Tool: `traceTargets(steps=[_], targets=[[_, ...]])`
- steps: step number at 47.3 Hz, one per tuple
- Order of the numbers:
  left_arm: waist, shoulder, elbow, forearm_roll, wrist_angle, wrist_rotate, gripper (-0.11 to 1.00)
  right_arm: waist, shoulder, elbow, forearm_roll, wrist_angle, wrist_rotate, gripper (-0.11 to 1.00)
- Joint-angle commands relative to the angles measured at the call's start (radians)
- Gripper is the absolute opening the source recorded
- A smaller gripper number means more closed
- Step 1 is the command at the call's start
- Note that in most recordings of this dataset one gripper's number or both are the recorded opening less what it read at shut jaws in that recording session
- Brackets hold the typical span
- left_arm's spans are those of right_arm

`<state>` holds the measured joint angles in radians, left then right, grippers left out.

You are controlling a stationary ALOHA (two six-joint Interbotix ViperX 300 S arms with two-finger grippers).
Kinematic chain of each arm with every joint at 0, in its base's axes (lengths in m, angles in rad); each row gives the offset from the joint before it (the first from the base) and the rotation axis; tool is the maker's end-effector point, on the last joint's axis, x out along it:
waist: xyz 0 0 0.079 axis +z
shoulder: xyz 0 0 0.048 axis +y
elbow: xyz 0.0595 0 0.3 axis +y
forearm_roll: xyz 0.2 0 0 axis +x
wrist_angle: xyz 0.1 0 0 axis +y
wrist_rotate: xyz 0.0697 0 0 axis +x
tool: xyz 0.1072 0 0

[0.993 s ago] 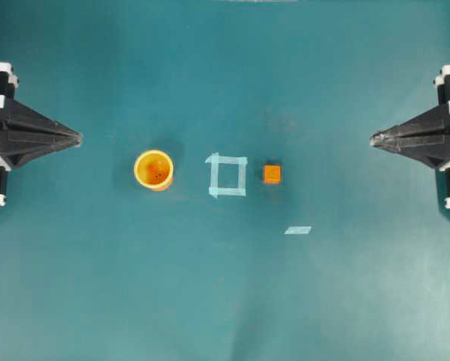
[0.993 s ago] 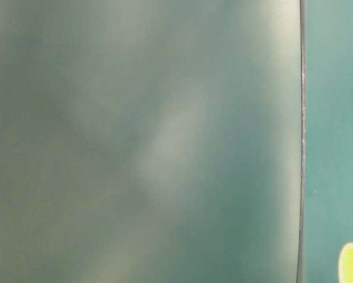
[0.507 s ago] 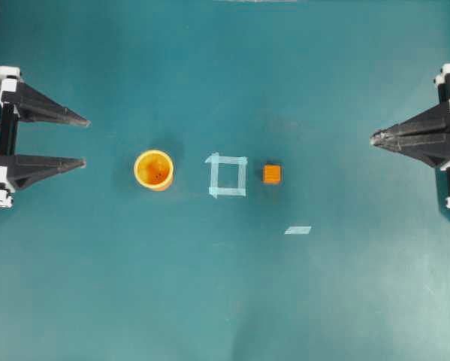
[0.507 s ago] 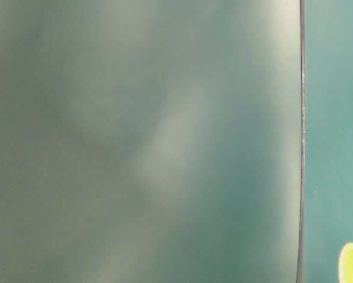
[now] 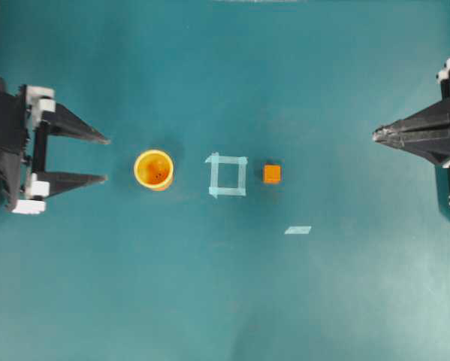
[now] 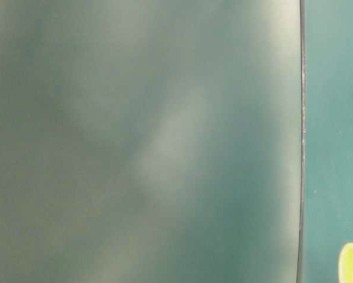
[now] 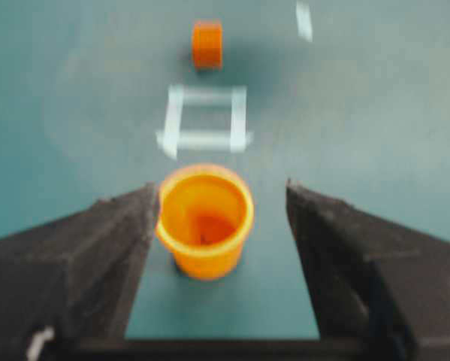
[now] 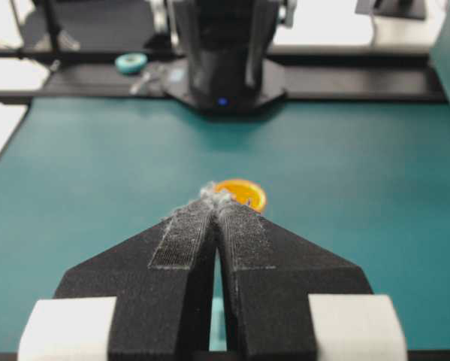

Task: Move the cup to the right with left arm.
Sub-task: 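Move the open left gripper right toward the orange cup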

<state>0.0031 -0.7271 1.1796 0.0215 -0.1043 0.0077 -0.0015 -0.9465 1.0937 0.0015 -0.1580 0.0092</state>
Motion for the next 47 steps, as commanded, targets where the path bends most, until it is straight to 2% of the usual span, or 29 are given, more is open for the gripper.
traceTargets(steps=[1, 13, 25, 31, 47], targets=[[0.002, 0.041, 0.008, 0.005, -0.043, 0.002, 0.67, 0.000, 0.003, -0.032, 0.003, -0.003, 0.002, 0.00], [0.008, 0.170, 0.028, 0.003, -0.084, 0.000, 0.69, 0.000, 0.003, -0.038, 0.003, -0.002, 0.002, 0.00], [0.048, 0.278, 0.025, 0.003, -0.118, 0.000, 0.80, -0.002, 0.003, -0.040, 0.003, -0.002, 0.003, 0.00], [0.069, 0.328, 0.025, 0.002, -0.156, -0.002, 0.81, 0.000, 0.003, -0.043, 0.003, -0.002, 0.003, 0.00], [0.069, 0.468, -0.035, 0.002, -0.166, -0.015, 0.83, 0.000, 0.002, -0.044, 0.002, -0.002, 0.003, 0.00]])
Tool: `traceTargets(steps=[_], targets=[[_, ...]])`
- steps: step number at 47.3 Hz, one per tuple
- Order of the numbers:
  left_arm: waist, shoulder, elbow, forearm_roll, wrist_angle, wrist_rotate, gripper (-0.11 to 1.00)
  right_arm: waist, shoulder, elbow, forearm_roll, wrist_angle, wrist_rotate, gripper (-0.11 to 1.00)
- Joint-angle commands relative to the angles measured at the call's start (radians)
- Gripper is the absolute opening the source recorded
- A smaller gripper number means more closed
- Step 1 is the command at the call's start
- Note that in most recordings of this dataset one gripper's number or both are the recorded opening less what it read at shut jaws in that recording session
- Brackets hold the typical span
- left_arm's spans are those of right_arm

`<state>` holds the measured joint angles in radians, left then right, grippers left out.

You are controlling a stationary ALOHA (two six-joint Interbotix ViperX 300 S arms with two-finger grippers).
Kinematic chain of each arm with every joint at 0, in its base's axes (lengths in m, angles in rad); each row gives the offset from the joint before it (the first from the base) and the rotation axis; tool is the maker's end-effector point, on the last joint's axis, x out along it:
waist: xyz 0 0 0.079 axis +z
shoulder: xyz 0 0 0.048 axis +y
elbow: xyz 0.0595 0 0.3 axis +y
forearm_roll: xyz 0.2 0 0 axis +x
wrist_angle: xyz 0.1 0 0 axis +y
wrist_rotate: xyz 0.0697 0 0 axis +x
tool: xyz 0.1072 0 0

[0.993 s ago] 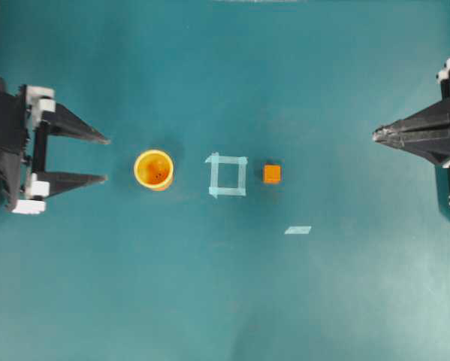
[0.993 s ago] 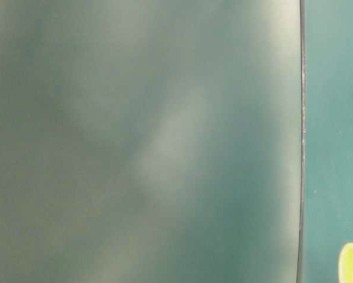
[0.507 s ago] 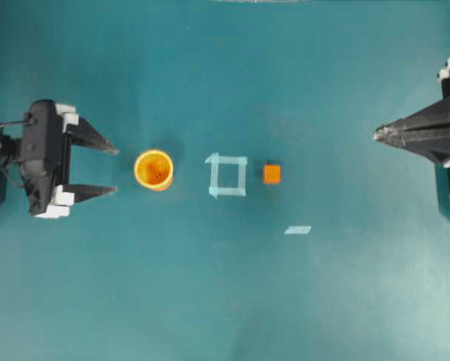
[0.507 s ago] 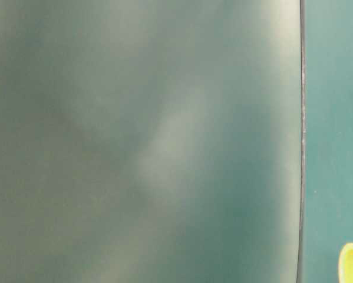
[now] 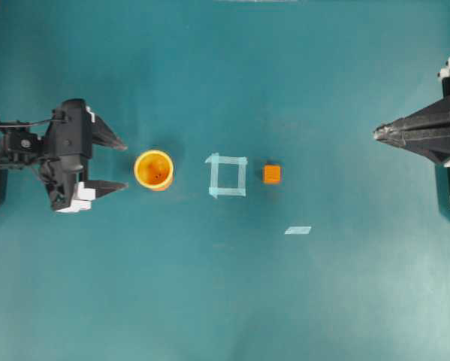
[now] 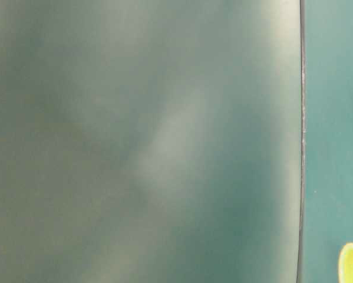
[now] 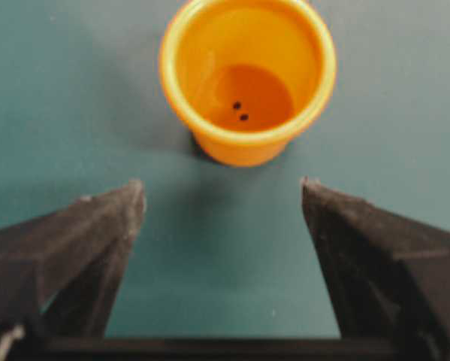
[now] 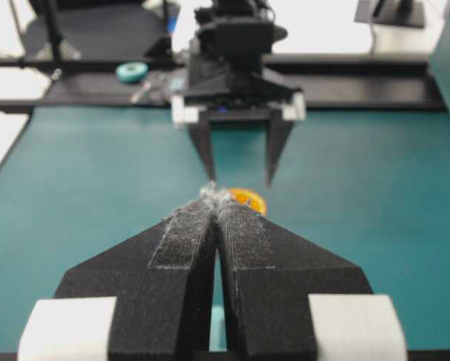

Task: Move the cup to the right with left arm.
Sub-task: 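Move the open left gripper right toward the orange cup, then close the left gripper around the orange cup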

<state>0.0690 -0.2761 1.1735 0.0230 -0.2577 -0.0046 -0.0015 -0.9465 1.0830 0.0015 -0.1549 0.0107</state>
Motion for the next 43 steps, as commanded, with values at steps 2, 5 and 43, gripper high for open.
traceTargets(steps=[2, 5, 43], targets=[[0.002, 0.032, -0.038, -0.002, -0.015, -0.006, 0.83, 0.000, 0.003, -0.034, 0.003, -0.005, 0.002, 0.00], [-0.003, 0.054, -0.049, 0.000, -0.025, -0.009, 0.84, 0.000, 0.002, -0.034, 0.003, -0.005, 0.000, 0.00], [-0.046, 0.232, -0.117, -0.005, -0.190, -0.041, 0.85, 0.000, 0.002, -0.034, 0.002, 0.012, 0.000, 0.00]])
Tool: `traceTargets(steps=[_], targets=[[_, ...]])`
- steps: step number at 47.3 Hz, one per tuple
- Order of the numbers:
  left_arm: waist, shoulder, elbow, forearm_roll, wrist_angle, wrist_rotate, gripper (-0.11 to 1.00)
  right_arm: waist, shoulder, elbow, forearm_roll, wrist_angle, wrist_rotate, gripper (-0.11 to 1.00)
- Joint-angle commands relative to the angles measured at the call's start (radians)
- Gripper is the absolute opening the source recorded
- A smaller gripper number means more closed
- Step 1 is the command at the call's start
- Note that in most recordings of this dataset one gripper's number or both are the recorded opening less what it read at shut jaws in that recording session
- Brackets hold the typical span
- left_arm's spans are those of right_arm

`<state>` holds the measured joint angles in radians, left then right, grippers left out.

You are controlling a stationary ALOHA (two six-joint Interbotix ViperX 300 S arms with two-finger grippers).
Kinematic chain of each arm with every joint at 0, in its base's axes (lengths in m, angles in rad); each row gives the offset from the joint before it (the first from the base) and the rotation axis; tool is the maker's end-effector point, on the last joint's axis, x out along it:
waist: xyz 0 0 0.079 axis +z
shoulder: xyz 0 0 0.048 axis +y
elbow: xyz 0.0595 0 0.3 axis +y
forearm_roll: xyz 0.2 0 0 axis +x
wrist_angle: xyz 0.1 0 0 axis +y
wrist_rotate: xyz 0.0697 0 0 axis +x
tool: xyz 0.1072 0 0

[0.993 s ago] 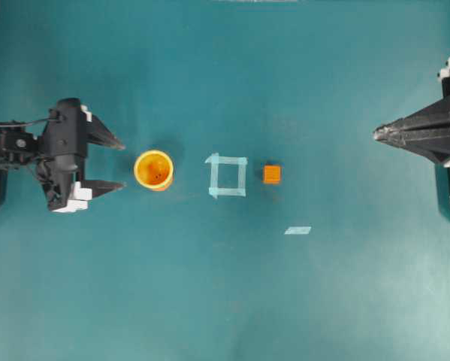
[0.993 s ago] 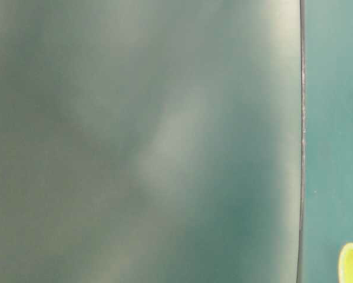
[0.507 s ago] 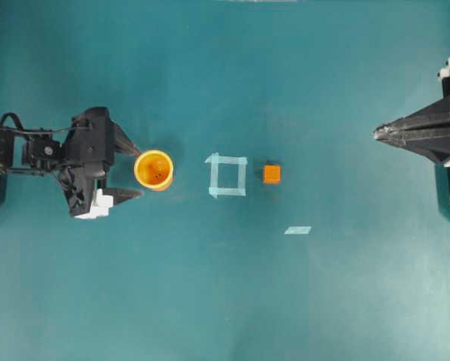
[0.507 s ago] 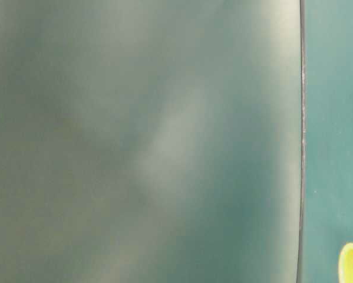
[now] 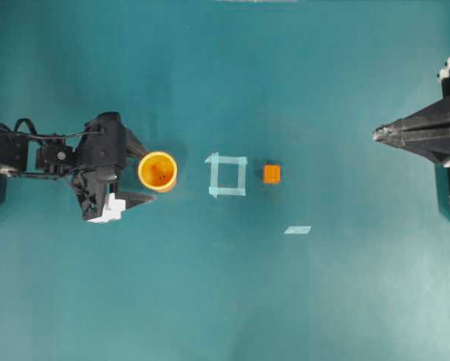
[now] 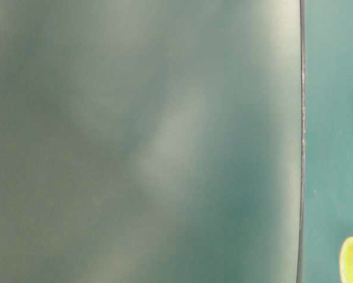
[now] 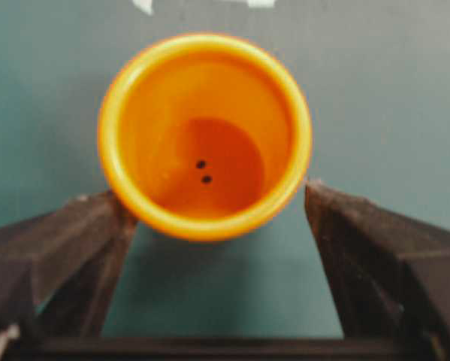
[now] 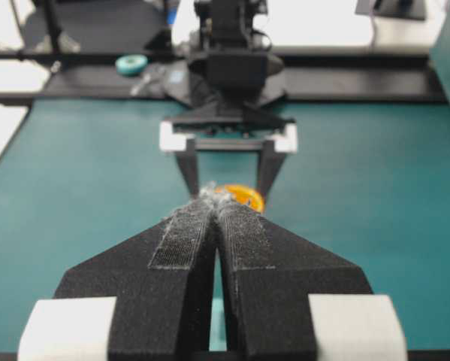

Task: Move the cup to the right with left arm.
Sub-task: 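Close the left gripper around the orange cup, then carry the orange cup right over the tape square with the left gripper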

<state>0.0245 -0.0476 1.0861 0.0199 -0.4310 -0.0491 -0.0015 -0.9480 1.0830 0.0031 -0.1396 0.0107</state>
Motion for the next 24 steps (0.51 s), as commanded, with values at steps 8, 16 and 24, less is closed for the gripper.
traceTargets(steps=[8, 16, 24], targets=[[0.008, 0.038, -0.069, -0.002, -0.026, 0.012, 0.85, 0.000, 0.003, -0.034, 0.002, -0.003, 0.000, 0.00], [0.018, 0.071, -0.097, -0.002, -0.029, 0.014, 0.85, 0.000, 0.003, -0.034, 0.002, -0.002, 0.000, 0.00], [0.026, 0.078, -0.101, -0.002, -0.029, 0.017, 0.78, 0.000, 0.005, -0.035, 0.000, -0.002, 0.000, 0.00]])
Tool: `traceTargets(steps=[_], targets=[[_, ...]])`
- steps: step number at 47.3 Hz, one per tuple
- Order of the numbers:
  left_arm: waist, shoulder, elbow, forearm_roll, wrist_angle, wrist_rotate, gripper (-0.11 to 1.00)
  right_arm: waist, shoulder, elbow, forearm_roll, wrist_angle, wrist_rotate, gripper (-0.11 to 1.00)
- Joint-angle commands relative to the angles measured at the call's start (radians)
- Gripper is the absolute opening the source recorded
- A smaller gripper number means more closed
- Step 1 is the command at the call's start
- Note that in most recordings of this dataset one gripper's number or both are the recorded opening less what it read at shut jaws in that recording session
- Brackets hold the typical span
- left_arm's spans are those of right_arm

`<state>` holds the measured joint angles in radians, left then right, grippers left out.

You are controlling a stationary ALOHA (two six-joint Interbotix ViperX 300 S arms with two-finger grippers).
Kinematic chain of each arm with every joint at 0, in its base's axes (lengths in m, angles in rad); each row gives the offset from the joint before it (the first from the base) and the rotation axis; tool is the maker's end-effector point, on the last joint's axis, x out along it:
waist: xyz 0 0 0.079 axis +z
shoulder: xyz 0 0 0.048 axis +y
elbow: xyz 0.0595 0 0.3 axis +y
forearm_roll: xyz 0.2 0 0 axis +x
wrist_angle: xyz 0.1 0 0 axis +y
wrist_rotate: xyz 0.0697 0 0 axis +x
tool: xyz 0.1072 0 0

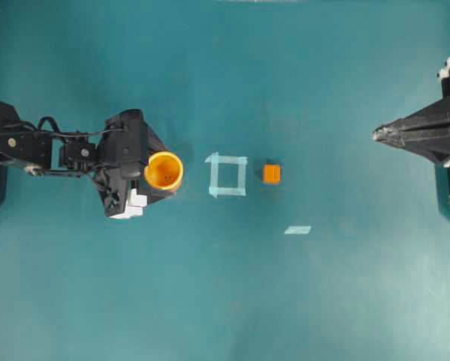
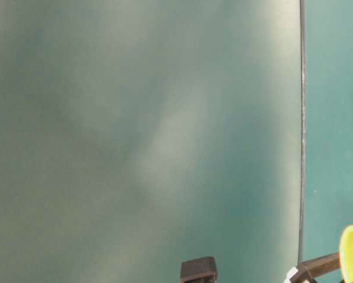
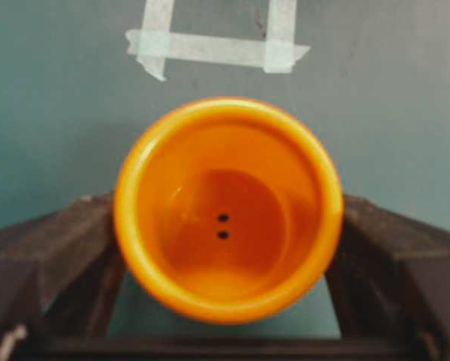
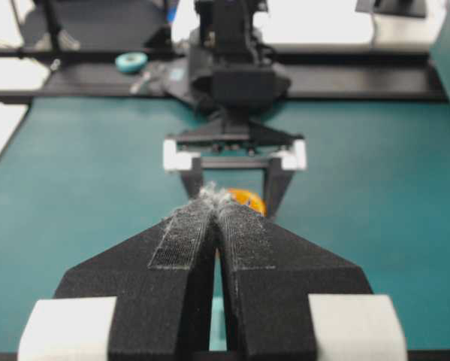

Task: Move the cup to the right with left arm.
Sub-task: 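Carry the orange cup right over the tape square with the left gripper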

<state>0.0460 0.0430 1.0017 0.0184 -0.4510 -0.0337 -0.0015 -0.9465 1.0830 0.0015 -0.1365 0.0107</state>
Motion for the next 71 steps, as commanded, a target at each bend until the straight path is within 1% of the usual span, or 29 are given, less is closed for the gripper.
traceTargets(steps=[1, 3, 5, 10, 19, 25, 32, 41, 46, 62, 71], targets=[[0.005, -0.012, -0.018, 0.000, -0.009, 0.003, 0.77, 0.000, 0.003, -0.034, 0.003, -0.006, 0.000, 0.00], [0.005, -0.014, -0.017, 0.000, -0.009, 0.003, 0.72, 0.000, 0.003, -0.034, 0.003, -0.005, 0.000, 0.00], [0.005, -0.017, -0.017, 0.000, -0.009, 0.003, 0.69, -0.002, 0.003, -0.034, 0.003, -0.003, 0.000, 0.00], [0.005, -0.034, -0.025, 0.000, -0.008, 0.000, 0.69, 0.000, 0.003, -0.035, 0.002, 0.006, 0.000, 0.00], [0.005, -0.087, -0.069, 0.000, 0.029, 0.005, 0.69, 0.000, 0.002, -0.035, 0.003, 0.011, 0.000, 0.00], [0.005, -0.084, -0.097, 0.000, 0.063, 0.000, 0.69, 0.000, 0.002, -0.035, 0.002, 0.009, 0.000, 0.00], [0.003, -0.063, -0.138, 0.000, 0.071, -0.002, 0.69, 0.000, 0.002, -0.035, 0.003, 0.011, 0.000, 0.00], [0.002, -0.014, -0.230, 0.000, 0.071, 0.002, 0.69, -0.002, 0.002, -0.035, 0.002, 0.011, 0.000, 0.00], [0.002, 0.028, -0.302, 0.002, 0.084, 0.005, 0.69, 0.000, 0.002, -0.037, 0.003, 0.009, 0.000, 0.00], [-0.006, 0.164, -0.531, 0.006, 0.181, 0.006, 0.69, 0.000, 0.002, -0.037, 0.002, 0.009, -0.002, 0.00], [-0.017, 0.218, -0.644, 0.006, 0.230, 0.028, 0.69, 0.000, 0.003, -0.037, 0.002, 0.008, -0.002, 0.00]])
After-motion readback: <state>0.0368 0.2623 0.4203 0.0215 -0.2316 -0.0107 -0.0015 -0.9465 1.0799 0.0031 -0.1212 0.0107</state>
